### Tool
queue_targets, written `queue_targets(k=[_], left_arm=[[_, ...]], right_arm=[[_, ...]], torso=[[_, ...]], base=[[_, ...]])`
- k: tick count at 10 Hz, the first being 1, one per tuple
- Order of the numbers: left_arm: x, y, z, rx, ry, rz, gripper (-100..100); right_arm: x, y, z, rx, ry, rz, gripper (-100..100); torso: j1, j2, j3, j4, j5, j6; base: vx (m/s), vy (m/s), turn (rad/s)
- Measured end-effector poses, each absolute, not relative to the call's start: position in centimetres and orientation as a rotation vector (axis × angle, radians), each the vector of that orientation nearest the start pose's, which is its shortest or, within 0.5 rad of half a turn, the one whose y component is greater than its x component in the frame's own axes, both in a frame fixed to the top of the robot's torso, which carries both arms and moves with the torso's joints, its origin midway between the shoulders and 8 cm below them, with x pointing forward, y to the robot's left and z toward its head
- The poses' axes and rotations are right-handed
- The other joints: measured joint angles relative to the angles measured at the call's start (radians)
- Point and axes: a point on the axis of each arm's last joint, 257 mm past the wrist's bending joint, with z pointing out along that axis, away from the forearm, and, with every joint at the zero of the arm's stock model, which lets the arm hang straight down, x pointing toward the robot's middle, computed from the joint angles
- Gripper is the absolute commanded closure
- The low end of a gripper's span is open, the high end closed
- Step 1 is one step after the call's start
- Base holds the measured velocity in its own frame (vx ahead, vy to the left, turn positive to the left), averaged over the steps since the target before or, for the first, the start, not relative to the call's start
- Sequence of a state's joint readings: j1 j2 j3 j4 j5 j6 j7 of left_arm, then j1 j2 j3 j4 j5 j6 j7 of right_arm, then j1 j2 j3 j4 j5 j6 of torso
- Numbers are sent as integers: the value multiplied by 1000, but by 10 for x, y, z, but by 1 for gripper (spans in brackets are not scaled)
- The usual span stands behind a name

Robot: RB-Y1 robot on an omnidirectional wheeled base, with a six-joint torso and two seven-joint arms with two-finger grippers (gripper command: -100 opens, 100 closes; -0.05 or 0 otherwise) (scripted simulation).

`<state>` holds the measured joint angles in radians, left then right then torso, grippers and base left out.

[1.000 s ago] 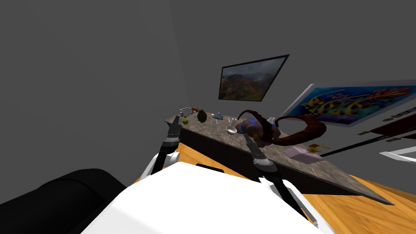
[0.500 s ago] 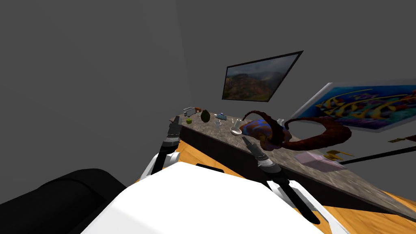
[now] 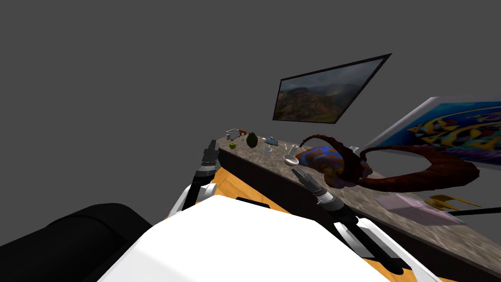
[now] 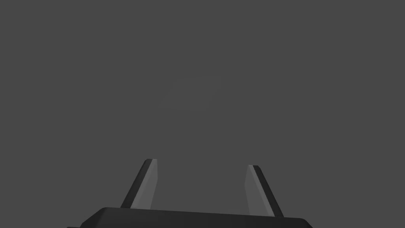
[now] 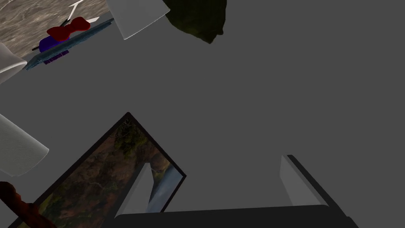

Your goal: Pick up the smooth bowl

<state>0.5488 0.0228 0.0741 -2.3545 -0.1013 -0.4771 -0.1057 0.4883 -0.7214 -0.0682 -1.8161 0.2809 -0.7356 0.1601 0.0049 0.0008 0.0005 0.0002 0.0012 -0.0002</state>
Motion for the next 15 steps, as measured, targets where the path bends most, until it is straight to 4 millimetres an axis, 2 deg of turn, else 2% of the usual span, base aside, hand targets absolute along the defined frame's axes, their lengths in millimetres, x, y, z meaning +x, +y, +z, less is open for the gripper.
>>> queue_targets(k=[5,10,15], left_arm=[[328,290,38,-518,705,-1049,0],[328,290,38,-518,706,-1049,0],[328,290,38,-518,705,-1049,0]], right_arm=[[368,-333,-179,-214,1575,714,-100],[364,-374,-209,-339,1729,605,-100],[358,-433,-237,-444,1894,477,-100]], torso=[[0,0,0,0,0,0],[-2,0,0,0,0,1],[-2,-1,-1,0,0,0]], base=[[2,55,96],[8,60,130],[13,48,124]])
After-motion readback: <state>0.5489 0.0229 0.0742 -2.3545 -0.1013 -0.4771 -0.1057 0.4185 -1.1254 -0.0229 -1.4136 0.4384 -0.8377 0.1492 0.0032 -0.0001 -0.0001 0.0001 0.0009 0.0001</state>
